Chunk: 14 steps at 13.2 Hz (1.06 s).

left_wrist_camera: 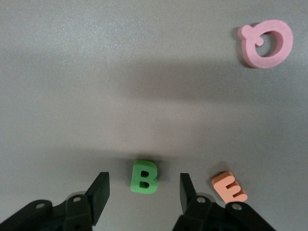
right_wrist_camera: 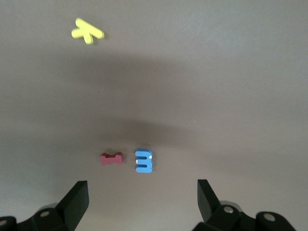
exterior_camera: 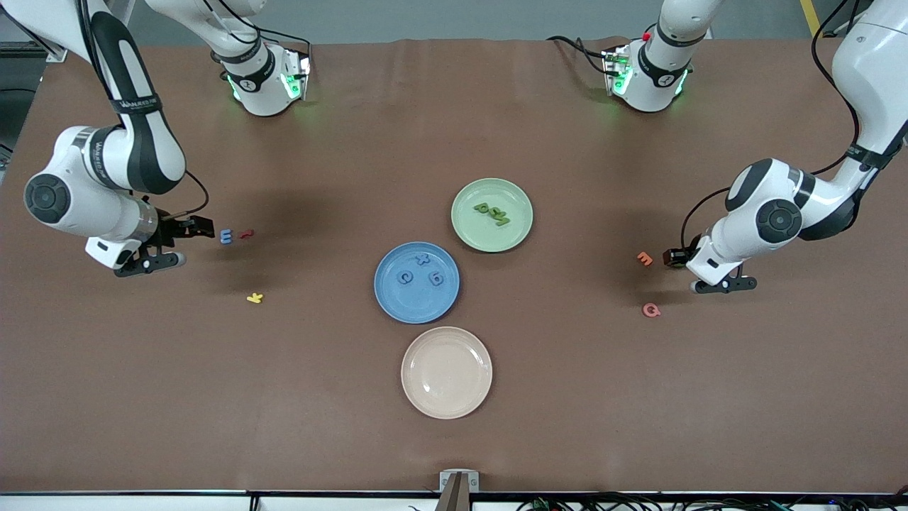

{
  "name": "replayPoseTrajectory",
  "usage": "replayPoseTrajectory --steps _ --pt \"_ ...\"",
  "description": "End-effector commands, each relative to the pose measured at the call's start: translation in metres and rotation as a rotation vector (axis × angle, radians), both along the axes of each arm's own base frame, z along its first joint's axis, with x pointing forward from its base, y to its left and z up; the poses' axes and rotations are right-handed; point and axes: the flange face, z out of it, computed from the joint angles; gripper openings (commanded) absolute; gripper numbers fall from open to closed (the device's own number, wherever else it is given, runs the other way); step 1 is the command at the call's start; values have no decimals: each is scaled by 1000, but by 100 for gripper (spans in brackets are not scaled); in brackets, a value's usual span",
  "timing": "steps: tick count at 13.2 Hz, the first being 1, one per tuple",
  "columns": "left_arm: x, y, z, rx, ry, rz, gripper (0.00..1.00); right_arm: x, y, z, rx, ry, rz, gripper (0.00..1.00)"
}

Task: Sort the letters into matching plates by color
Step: 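Grasp green B with the left gripper while the right gripper grasps blue 3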

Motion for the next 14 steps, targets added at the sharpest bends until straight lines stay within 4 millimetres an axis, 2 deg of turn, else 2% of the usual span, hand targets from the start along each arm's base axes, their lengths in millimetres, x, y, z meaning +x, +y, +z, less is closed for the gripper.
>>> replayPoseTrajectory --steps 1,2,3,6,14 --pt "-4 2 -3 8 -5 -20 64 -24 -3 -15 0 -36 47 100" --pt "-4 5 -6 13 -4 -25 63 -30 -7 -25 3 -61 69 99" --pt "-5 4 -8 11 -2 -27 62 -38 -14 -33 2 -73 58 93" --pt "-6 4 -11 4 4 -26 60 -46 -15 -45 -1 -87 54 72" --pt "-4 6 -19 -8 11 -22 50 -51 -11 -82 -3 -95 40 61"
